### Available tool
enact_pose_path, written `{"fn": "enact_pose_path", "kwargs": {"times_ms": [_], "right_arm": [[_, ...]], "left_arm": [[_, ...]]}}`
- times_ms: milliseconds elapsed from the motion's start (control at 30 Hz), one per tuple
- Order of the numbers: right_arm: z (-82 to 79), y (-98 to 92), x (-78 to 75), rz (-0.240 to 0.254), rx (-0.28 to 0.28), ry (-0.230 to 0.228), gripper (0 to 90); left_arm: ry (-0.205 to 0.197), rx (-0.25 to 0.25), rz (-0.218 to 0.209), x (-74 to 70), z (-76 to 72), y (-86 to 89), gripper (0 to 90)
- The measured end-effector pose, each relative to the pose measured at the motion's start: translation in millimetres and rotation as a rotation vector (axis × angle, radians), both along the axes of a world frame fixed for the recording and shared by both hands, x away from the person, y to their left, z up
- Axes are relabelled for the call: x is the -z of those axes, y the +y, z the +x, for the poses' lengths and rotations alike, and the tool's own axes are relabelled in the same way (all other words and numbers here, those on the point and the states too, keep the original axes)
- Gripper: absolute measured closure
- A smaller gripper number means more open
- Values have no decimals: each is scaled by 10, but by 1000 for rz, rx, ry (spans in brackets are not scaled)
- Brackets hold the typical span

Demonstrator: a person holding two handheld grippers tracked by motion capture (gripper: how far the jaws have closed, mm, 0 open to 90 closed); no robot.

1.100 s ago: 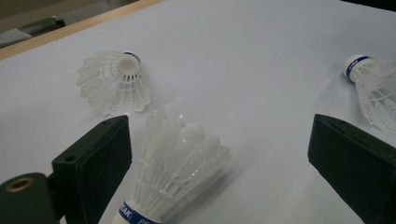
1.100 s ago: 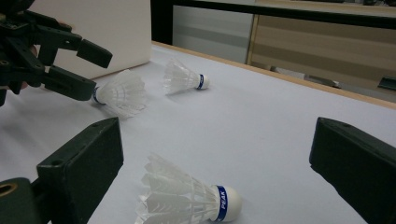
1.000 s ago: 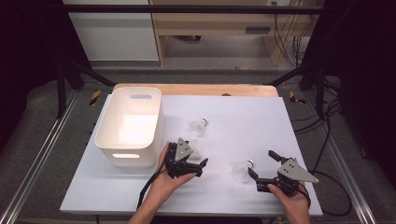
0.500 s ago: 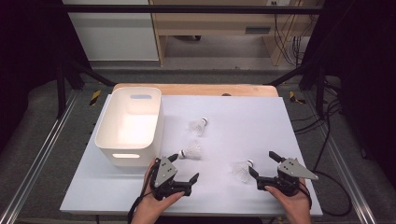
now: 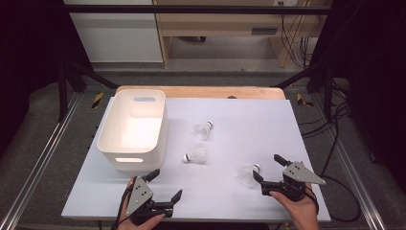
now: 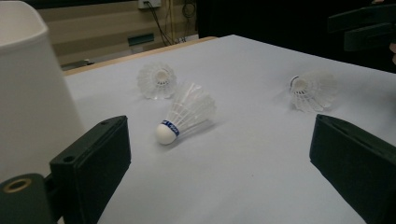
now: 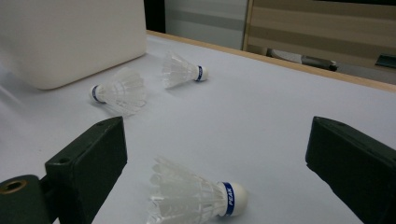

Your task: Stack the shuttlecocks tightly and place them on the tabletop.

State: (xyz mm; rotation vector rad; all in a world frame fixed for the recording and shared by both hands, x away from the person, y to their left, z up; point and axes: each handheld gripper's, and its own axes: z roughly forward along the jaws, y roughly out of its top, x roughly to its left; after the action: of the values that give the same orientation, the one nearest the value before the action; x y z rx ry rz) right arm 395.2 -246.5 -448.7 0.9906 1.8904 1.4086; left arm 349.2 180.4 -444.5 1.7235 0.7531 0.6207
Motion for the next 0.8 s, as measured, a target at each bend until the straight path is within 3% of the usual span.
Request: {"fn": "enact_pose_path", "kwargs": {"times_ms": [133, 200, 333, 500, 767, 800], "right_arm": [[22, 66, -52, 0, -20, 21, 56], [59, 158, -109, -41, -12, 43, 56], [93, 248, -182, -69, -3, 56, 58], [189, 395, -394, -102, -5, 57, 57], [310, 614, -577, -149, -42, 70, 59], [363, 677, -620, -172, -55, 70, 59]], "left_arm": [[0, -21, -8, 0, -22, 109, 54], [-6, -44, 4, 34, -47, 214, 54], [-10, -61, 13, 64, -48, 304, 55], [-30, -104, -15, 53, -52, 486, 52], [-46, -148, -51, 71, -33, 715, 50], [-48, -160, -52, 91, -28, 763, 50]]}}
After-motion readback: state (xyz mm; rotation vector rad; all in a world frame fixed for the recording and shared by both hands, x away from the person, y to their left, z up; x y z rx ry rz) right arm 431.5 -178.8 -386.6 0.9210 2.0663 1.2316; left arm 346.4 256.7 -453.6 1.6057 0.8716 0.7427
